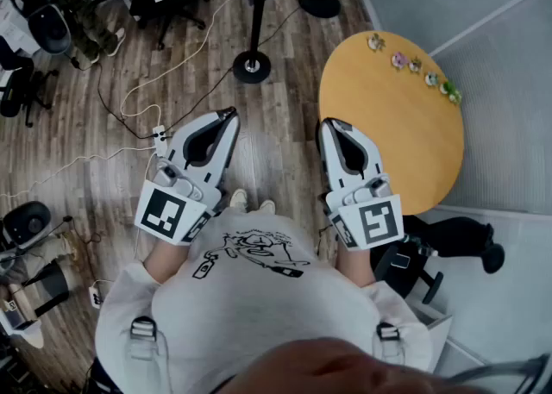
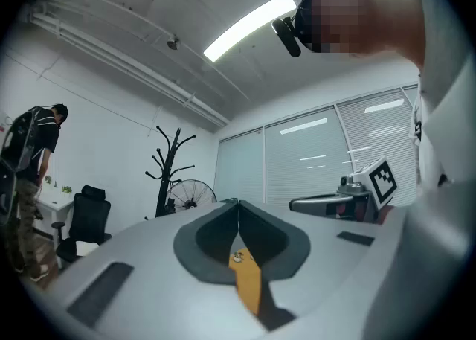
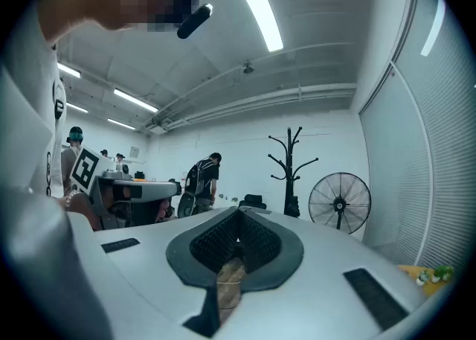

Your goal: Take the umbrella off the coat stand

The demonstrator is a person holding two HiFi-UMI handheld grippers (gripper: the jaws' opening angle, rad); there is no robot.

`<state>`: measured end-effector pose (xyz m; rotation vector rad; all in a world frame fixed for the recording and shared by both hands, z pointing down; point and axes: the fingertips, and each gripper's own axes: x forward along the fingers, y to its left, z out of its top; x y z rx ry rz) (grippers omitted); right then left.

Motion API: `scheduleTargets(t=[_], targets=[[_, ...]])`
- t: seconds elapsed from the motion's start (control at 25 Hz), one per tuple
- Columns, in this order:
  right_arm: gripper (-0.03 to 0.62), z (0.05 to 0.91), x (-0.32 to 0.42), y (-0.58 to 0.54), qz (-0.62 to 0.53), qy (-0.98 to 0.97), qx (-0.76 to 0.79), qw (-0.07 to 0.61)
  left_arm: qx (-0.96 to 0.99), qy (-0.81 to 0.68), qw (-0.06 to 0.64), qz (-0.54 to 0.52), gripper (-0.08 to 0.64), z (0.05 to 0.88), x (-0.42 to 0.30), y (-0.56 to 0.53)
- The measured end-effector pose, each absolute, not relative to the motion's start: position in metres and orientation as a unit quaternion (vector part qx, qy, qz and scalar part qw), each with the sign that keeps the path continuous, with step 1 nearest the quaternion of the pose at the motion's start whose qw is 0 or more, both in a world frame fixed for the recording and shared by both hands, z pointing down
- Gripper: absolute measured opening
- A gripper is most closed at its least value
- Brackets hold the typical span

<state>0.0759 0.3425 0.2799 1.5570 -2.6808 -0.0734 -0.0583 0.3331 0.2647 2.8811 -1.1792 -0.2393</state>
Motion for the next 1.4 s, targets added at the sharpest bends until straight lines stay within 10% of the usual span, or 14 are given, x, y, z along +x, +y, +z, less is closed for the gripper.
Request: scheduleTargets(t=[1.4], targets=[[0.016, 0.283, -0.015, 0.31, -0.017, -0.867, 0.498, 0.025, 0.918, -0.389, 0.027, -0.069, 0.009, 0.28, -0.153, 0.306]])
